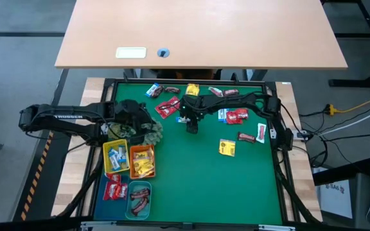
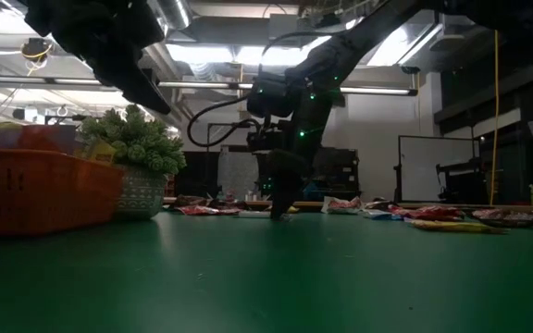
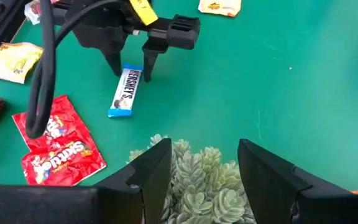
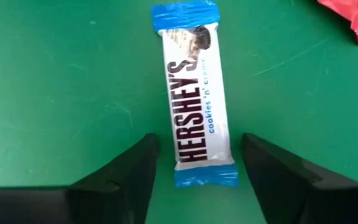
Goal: Sort candy
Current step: Put the white chocolate into the yellow basket
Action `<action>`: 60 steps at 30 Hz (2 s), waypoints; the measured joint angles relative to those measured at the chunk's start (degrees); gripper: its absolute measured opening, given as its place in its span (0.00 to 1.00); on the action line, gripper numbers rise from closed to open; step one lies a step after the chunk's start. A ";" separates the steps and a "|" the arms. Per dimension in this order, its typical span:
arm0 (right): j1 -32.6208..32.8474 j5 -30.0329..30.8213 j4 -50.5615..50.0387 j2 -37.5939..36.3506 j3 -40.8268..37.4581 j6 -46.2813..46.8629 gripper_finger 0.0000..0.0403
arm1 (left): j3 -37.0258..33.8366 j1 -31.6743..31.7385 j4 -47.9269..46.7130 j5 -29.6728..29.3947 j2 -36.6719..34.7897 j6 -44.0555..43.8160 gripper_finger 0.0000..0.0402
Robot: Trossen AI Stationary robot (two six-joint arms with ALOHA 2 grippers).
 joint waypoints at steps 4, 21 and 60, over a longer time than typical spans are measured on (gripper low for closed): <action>-0.02 -0.13 -0.10 0.00 0.01 -0.03 0.43 | -0.12 -0.25 0.01 -0.05 0.00 -3.41 0.44; 0.00 -1.37 -0.65 0.00 0.52 0.18 0.29 | -0.10 -0.85 0.01 -0.46 0.00 -5.65 0.45; 0.02 -30.83 -13.67 0.04 28.54 4.69 0.29 | -0.09 -0.87 10.92 -9.49 0.00 21.60 0.44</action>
